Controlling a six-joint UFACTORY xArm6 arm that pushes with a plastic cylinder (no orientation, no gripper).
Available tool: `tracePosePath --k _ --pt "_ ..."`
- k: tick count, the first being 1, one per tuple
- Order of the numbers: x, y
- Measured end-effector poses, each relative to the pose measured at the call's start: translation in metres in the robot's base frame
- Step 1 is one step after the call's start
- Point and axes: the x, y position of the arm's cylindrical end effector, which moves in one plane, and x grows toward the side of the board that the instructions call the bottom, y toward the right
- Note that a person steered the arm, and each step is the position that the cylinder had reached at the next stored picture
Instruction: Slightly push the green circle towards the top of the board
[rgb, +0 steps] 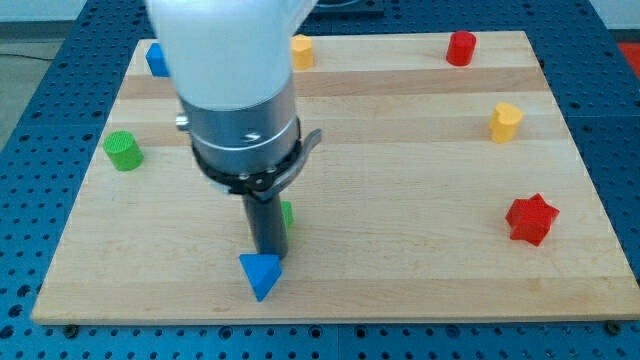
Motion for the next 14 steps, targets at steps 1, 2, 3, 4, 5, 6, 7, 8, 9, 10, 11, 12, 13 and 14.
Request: tracePosePath --k 1,2,3,4,5,6,7,8,9,10,11,12,13,14 --pt "0.011 0.029" --pt "0.010 0.073" --pt "0.045 0.053" --pt "0.050 0.007" --pt "0.010 -0.053" --pt "-0.008 -0.057" --pt "-0.031 -0.045" --pt "-0.051 -0.080" --pt "-0.060 -0.140" --pt "-0.084 -0.108" --pt "-0.099 -0.148" --pt "-0.092 -0.186" --pt "-0.053 -0.184" --pt "-0.071 -0.204"
